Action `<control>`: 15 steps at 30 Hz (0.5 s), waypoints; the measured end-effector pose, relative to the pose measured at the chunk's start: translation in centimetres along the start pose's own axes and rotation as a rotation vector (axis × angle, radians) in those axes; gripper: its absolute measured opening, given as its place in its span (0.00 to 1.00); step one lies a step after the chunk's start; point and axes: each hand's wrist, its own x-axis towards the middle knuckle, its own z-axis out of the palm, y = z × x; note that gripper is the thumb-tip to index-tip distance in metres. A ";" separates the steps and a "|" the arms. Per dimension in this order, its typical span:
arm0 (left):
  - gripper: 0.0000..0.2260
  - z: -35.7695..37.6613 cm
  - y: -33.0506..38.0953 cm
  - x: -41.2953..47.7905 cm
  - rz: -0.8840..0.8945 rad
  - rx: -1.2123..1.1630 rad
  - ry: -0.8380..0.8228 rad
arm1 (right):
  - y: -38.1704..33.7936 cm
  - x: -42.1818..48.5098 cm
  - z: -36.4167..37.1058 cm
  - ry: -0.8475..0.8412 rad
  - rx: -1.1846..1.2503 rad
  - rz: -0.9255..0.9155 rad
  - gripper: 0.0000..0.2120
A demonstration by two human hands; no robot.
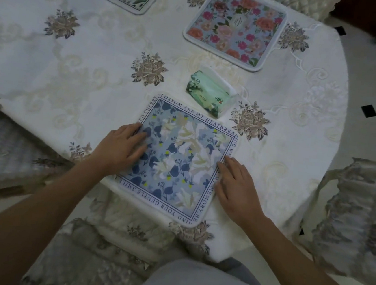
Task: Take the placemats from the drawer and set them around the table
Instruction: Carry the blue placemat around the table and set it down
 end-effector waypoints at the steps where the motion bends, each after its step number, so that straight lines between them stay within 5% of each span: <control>1: 0.28 0.3 0.0 -1.4 -0.006 -0.002 0.002 | -0.2 -1.0 0.3 -0.009 -0.001 -0.025 0.27; 15: 0.23 4.0 6.1 -13.1 -0.080 -0.082 0.180 | -4.8 -4.8 2.2 -0.001 0.021 -0.339 0.21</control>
